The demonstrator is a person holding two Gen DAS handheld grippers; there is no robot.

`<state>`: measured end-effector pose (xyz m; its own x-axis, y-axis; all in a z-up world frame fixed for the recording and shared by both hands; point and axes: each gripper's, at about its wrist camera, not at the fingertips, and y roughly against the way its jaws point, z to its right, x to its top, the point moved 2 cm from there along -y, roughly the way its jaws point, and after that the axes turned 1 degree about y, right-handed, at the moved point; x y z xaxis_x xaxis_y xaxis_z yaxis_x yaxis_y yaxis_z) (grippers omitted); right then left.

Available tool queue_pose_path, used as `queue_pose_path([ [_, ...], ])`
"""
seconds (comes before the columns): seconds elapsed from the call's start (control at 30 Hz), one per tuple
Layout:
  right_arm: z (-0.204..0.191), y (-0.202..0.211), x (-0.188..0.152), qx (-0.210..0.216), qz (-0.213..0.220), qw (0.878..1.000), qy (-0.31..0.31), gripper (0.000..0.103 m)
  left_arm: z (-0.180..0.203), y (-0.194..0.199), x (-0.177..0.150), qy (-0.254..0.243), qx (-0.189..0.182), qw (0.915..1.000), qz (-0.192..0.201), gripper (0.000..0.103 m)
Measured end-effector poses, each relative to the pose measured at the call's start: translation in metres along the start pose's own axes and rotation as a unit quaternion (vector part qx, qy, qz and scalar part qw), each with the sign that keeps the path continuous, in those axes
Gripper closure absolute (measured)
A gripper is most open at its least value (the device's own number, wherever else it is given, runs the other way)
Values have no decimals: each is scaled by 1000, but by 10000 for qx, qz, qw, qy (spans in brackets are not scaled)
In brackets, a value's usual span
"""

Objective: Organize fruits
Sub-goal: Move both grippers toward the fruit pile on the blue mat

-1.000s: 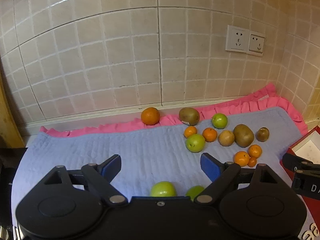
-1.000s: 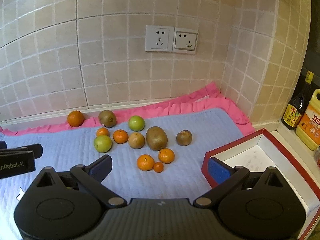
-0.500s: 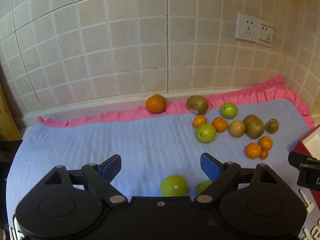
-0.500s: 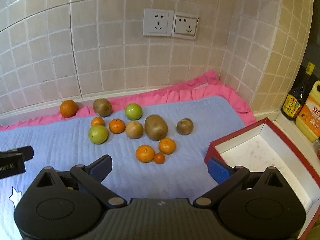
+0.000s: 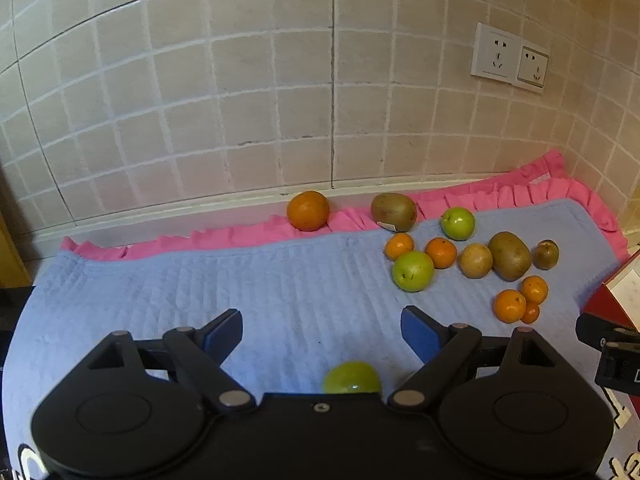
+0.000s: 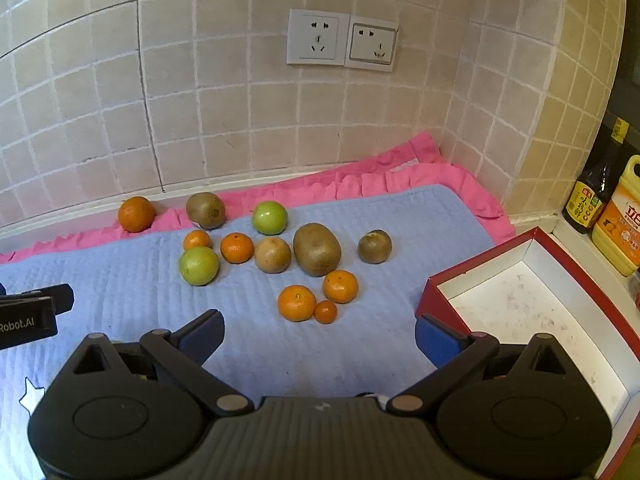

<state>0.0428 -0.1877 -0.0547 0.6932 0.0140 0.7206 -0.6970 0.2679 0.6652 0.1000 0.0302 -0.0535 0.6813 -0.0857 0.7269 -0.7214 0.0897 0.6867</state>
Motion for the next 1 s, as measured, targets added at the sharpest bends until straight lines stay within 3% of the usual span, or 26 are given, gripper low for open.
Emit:
queue_pose_path([
  [1.0,-13,-17,1,94,-130,9997,173,0,-8,-10,0,80,52,9999,-99,1],
])
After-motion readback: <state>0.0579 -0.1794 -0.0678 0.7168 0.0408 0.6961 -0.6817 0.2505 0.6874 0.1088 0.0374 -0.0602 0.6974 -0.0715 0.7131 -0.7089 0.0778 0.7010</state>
